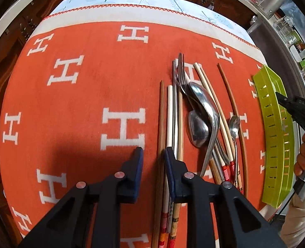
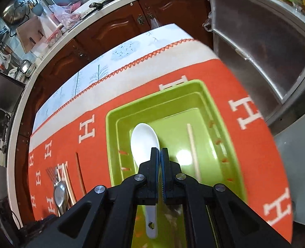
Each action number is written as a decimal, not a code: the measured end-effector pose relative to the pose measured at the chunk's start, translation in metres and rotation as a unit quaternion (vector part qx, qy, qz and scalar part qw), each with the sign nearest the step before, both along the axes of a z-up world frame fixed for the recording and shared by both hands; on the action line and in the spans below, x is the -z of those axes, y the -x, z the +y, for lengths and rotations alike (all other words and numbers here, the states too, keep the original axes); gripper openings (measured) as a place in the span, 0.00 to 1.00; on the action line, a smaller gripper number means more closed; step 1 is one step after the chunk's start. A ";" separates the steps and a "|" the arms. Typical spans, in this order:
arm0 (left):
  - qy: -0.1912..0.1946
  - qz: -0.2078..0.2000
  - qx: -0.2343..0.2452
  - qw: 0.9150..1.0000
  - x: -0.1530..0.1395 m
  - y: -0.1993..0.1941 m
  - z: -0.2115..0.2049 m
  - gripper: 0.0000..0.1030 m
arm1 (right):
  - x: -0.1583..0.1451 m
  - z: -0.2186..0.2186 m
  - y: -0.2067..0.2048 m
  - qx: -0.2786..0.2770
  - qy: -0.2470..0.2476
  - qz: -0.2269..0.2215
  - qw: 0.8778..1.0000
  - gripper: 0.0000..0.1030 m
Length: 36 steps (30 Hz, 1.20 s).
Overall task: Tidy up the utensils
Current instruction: 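Place the white spoon in the tray with the right tool while the left tool grasps a dark chopstick, then grasp another light chopstick with the right tool while the left tool holds the dark chopstick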
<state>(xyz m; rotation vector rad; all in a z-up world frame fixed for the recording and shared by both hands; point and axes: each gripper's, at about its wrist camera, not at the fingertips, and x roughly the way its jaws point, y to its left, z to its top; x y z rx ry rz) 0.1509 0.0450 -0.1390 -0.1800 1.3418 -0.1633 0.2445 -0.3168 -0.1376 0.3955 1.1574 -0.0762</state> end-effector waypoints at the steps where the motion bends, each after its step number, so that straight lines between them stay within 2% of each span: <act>1: 0.000 -0.001 0.001 1.000 0.000 -0.002 -0.001 0.20 | 0.004 0.004 -0.005 -0.002 -0.001 0.001 1.000 0.03; 4: -0.008 -0.005 0.004 1.000 0.000 -0.007 -0.006 0.23 | 0.007 0.011 -0.004 -0.004 0.006 0.002 1.000 0.04; 8: -0.019 -0.013 0.009 1.000 0.000 -0.012 -0.011 0.22 | -0.005 0.014 0.008 -0.016 0.019 -0.008 1.000 0.04; 9: -0.015 -0.013 0.007 1.000 0.000 -0.011 -0.010 0.16 | -0.010 0.014 0.014 -0.018 0.024 -0.011 0.999 0.04; 10: -0.011 -0.013 0.005 1.000 0.000 -0.011 -0.009 0.04 | -0.015 0.015 0.018 -0.019 0.028 -0.016 0.999 0.04; 11: -0.014 -0.002 0.002 1.000 0.003 -0.010 -0.007 0.04 | -0.021 0.016 0.023 -0.020 0.030 -0.021 0.999 0.04; 15: -0.021 -0.012 -0.005 1.000 0.003 0.000 -0.006 0.04 | -0.046 0.023 0.050 -0.030 0.026 -0.043 0.998 0.04; 20: -0.005 -0.015 -0.021 1.000 -0.007 0.017 0.002 0.03 | -0.074 0.045 0.083 -0.068 0.011 -0.050 0.996 0.04; 26: 0.029 -0.045 -0.039 0.998 -0.041 0.041 0.026 0.03 | -0.095 0.097 0.117 -0.137 -0.030 -0.044 0.989 0.04; 29: 0.044 -0.065 -0.049 0.996 -0.061 0.051 0.036 0.03 | -0.097 0.136 0.134 -0.182 -0.054 -0.028 0.981 0.04; 32: 0.055 -0.088 -0.052 0.993 -0.083 0.062 0.048 0.03 | -0.089 0.170 0.145 -0.212 -0.067 -0.008 0.975 0.04; 36: 0.061 -0.111 -0.041 0.991 -0.098 0.074 0.059 0.03 | -0.066 0.211 0.151 -0.236 -0.081 0.031 0.968 0.04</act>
